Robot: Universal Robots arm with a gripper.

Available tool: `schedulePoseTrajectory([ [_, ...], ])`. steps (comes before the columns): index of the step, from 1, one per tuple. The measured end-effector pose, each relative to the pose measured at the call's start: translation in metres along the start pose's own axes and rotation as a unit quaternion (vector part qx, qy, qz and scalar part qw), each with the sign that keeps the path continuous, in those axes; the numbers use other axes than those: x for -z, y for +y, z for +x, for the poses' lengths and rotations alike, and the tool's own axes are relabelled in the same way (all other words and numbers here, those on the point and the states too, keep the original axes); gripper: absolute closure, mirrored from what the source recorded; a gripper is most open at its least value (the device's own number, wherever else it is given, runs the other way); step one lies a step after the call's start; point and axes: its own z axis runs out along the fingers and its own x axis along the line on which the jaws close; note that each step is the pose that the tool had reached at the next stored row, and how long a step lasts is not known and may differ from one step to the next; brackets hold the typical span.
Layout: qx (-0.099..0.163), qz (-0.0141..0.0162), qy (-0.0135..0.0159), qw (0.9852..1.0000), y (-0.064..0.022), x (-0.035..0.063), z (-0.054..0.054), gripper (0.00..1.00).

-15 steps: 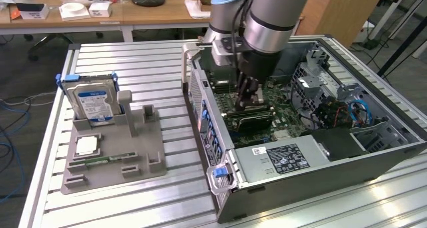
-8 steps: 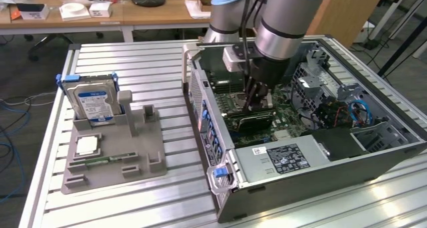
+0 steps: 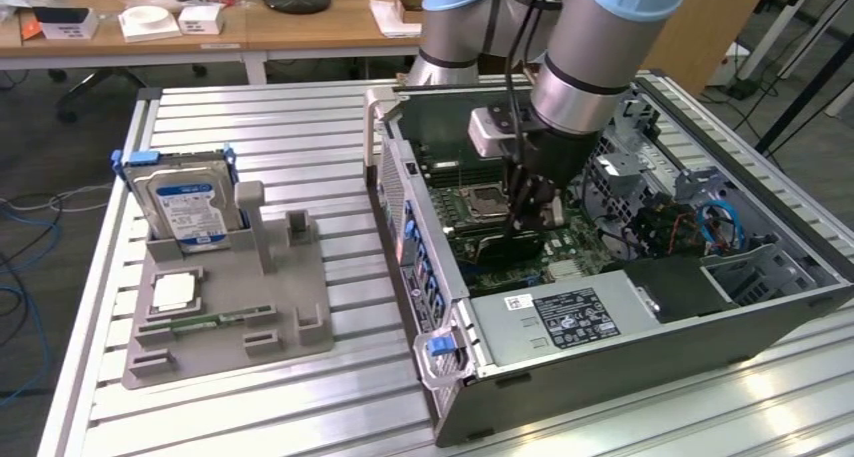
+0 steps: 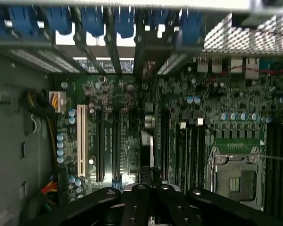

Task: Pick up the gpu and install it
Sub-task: 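Press down on the gpu until it lock into place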

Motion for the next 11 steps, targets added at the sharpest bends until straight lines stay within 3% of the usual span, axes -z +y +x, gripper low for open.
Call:
schedulePoseTrajectory([
  [9,0.0,-0.0004,0.0007,1.0,-0.0017,-0.0085,0.0006,0.89],
  [11,0.0,0.0001,-0.0007,1.0,-0.0017,-0.0056,0.0001,0.89],
])
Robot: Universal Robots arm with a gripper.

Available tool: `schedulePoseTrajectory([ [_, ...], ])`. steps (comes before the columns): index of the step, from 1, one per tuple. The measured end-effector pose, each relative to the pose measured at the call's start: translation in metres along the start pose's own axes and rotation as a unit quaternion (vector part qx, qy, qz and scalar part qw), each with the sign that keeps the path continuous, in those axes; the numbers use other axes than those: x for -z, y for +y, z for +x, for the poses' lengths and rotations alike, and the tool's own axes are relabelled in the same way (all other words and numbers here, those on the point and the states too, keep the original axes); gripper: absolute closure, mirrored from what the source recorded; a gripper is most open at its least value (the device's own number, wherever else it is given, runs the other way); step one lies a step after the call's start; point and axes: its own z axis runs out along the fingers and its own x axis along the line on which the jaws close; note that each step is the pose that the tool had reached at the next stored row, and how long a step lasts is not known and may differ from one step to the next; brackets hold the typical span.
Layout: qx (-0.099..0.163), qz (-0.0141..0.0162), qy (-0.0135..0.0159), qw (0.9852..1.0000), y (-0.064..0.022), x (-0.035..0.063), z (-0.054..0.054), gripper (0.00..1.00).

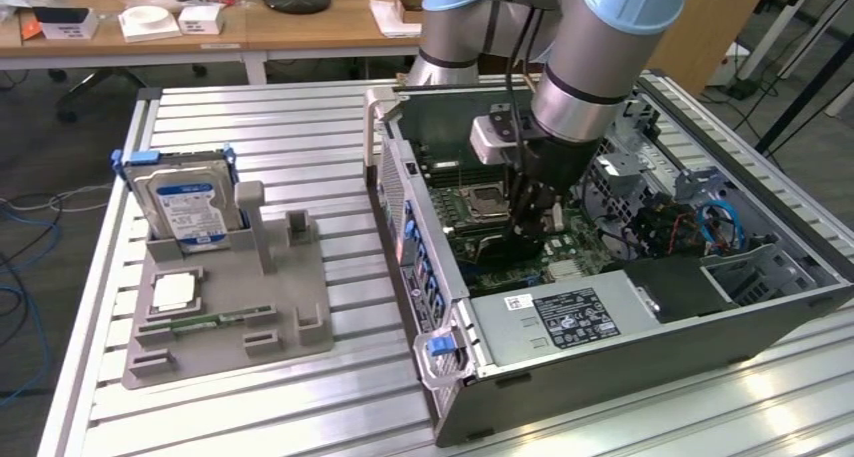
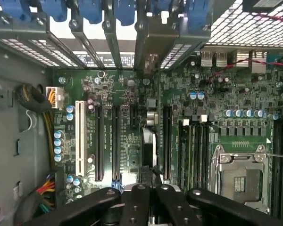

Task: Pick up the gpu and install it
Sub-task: 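Press down on the gpu until it lock into place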

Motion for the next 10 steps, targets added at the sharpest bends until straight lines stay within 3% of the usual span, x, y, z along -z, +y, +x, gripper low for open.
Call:
schedulePoseTrajectory([
  [3,0.0,-0.0003,0.0008,1.0,0.0004,0.0122,-0.0005,0.89],
  [10,0.0,-0.0002,0.0008,1.0,0.0005,0.0124,-0.0006,0.89],
])
